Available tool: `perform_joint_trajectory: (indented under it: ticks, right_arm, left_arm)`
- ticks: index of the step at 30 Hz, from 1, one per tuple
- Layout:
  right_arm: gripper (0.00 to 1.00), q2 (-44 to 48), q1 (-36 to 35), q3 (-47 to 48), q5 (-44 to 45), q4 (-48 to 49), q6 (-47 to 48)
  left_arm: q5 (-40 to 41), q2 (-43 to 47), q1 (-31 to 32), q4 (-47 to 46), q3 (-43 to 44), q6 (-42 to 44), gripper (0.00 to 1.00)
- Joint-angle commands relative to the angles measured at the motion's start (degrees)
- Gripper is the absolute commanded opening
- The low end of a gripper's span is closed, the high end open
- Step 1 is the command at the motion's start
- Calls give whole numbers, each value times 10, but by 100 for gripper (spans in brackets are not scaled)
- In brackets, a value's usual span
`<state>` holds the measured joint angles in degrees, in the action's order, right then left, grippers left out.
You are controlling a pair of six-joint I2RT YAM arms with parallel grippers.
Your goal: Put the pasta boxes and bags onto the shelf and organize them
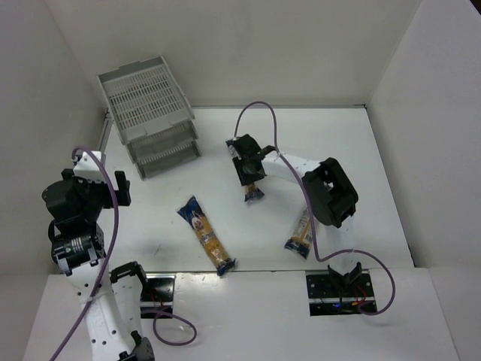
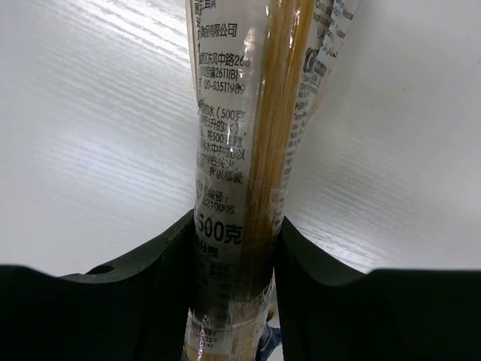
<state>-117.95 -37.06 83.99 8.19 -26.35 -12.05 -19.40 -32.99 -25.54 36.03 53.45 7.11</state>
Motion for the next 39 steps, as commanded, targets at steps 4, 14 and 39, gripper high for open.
perform_joint_trajectory:
  ticks: [4,14,39]
  right_arm:
    - [0,154,82,68,-141,-25,63]
    - [0,209,88,146,-185,-19,35]
    - [100,88,3,-92,-27,14,186]
  left_arm:
    - [28,21,-7,-15,6,3,100]
    - [57,32,-7,-28,-6,21,100]
    - [45,43,-12,-28,-17,21,100]
